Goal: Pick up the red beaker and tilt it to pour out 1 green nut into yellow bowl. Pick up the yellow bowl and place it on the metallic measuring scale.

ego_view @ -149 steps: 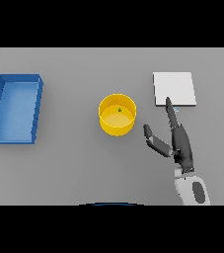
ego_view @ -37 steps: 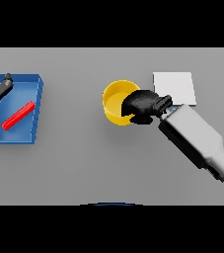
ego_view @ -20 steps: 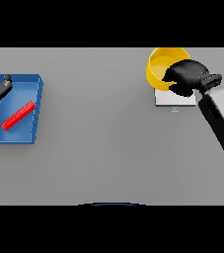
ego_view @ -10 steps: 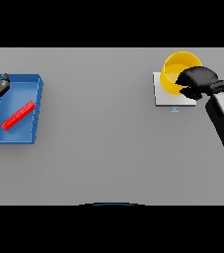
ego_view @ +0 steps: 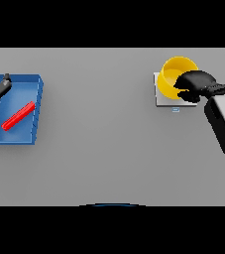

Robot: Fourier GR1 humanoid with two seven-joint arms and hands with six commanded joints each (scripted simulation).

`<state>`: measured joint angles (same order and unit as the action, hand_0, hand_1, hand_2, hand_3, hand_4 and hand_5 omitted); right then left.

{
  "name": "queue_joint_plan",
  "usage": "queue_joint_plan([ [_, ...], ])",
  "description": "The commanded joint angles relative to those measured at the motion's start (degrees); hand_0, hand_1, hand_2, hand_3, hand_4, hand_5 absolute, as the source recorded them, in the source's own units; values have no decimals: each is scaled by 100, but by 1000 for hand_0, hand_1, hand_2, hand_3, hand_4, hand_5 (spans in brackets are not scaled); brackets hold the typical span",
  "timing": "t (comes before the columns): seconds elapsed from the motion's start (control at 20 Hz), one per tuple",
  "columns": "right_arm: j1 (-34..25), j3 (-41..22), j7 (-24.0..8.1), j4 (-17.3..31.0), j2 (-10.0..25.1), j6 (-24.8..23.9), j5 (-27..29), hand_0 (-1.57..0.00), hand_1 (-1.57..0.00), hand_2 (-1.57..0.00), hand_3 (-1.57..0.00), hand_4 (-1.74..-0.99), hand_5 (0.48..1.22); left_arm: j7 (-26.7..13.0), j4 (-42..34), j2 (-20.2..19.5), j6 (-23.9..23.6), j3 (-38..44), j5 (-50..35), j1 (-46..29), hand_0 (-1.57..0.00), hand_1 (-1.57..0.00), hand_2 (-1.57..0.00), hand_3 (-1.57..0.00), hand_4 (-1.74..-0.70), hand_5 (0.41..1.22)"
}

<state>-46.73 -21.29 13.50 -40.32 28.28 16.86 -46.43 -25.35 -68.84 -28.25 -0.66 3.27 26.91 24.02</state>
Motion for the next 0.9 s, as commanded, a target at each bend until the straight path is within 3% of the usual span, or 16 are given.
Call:
queue_joint_plan([
  [0.0, -34, 8, -42, -16, -20, 39, 17, -1492, -1484, -1450, -1097, -1737, 1221, 1, 66, -2, -7, 11, 0, 38, 1, 1, 1, 1, -724, 671],
  [0.05, -23, 5, -79, -67, -42, 70, 29, -1439, -1337, -1286, -990, -1688, 1221, 33, 62, -29, 37, 5, -9, 63, 1, 1, 1, 1, -722, 671],
  [0.2, -9, -75, -160, -150, 54, 200, -42, -792, -705, -782, -723, -1609, 1029, 46, 115, -1, 7, -20, 23, 21, 1, 1, 1, 1, -719, 667],
  [0.35, -83, -189, -46, -79, 59, 212, -154, -405, -360, -464, -552, -1567, 929, 88, 124, -13, 5, 26, -27, 85, 1, 1, 1, 1, -721, 663],
  [0.5, -105, -245, 164, 6, 57, 147, -200, -207, -184, -244, -429, -1552, 876, 9, 3, 20, 7, -15, -3, 0, 1, 1, 1, 1, -722, 664],
  [0.7, -63, -200, 278, -7, 70, 67, -153, -84, -75, -99, -296, -1530, 809, 50, 94, 39, -31, -16, 12, 51, 1, 1, 1, 1, -726, 665],
  [0.85, -110, -155, 108, 55, 83, 169, -131, -43, -38, -50, -219, -1509, 774, 30, 113, 30, -32, -19, 29, 85, 1, 1, 1, 1, -722, 664],
])
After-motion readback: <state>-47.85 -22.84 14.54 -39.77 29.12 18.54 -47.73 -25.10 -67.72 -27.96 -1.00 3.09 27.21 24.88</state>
